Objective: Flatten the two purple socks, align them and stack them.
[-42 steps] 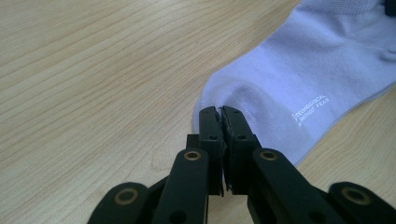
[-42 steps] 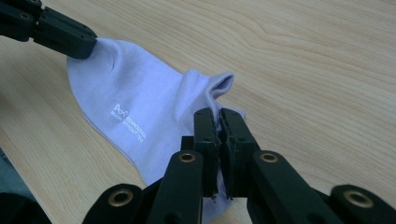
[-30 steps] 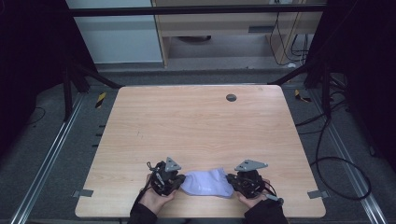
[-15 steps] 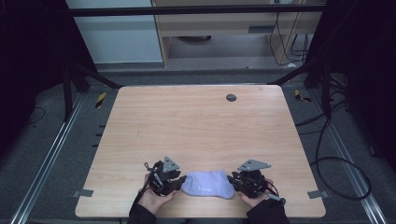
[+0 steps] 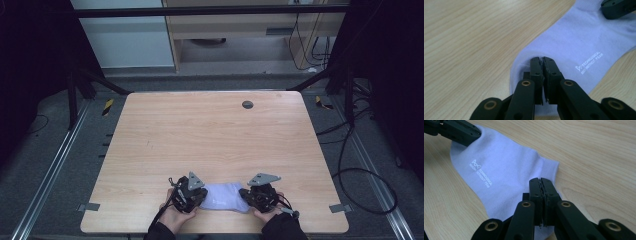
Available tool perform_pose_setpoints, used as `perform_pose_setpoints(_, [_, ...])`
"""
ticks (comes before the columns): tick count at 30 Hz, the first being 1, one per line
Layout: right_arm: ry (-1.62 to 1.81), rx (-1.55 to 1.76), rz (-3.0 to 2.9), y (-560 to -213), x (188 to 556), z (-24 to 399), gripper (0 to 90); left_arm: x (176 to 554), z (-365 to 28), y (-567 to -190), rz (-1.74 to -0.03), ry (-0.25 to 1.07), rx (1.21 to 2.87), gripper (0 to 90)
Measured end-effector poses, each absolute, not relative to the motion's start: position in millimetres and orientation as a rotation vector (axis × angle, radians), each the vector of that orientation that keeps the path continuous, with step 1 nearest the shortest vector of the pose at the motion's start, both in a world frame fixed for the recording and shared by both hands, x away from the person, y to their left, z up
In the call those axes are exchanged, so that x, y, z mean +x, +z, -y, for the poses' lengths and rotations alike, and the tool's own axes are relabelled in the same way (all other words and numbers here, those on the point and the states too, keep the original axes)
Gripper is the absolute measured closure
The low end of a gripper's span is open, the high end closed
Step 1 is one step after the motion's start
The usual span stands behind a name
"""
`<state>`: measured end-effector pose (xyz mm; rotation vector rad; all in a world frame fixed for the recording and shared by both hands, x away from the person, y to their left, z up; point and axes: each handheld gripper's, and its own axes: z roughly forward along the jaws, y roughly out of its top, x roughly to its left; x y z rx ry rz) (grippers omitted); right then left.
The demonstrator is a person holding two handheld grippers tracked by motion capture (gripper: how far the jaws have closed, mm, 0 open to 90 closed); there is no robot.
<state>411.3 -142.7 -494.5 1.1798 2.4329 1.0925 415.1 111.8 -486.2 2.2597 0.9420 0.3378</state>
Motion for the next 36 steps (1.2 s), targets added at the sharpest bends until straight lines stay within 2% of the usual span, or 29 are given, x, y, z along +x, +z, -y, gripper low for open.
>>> perform_pose_setpoints(5, [1.094, 1.178, -2.44, -495.4, 411.6, 143.9, 87.0, 413.7, -113.0, -487.7, -0.94, 0.34, 2.267, 85.8])
perform_pose_setpoints(12, [1.177, 1.196, -2.382, -483.5, 412.0, 154.5, 79.8, 413.0, -124.7, -474.3, -0.934, 0.384, 2.176, 70.8])
perform_pose_setpoints(17, [1.221, 1.227, -2.261, -475.4, 415.4, 175.2, 68.7, 417.6, -142.4, -465.8, -0.958, 0.419, 2.115, 60.9])
perform_pose_setpoints(19, [1.216, 1.247, -2.207, -475.4, 418.8, 185.2, 59.5, 419.9, -150.2, -464.2, -0.967, 0.437, 2.095, 55.2])
perform_pose_setpoints(25, [1.196, 1.333, -2.116, -480.1, 428.1, 207.7, 41.5, 427.3, -176.5, -461.5, -0.993, 0.497, 2.059, 41.7])
perform_pose_setpoints(31, [1.168, 1.389, -2.069, -485.2, 435.1, 226.1, 28.5, 436.6, -209.6, -463.7, -1.032, 0.538, 2.019, 30.5])
perform_pose_setpoints(36, [1.139, 1.41, -2.039, -488.9, 438.1, 237.9, 23.9, 440.8, -233.4, -466.3, -1.077, 0.557, 2.0, 27.0])
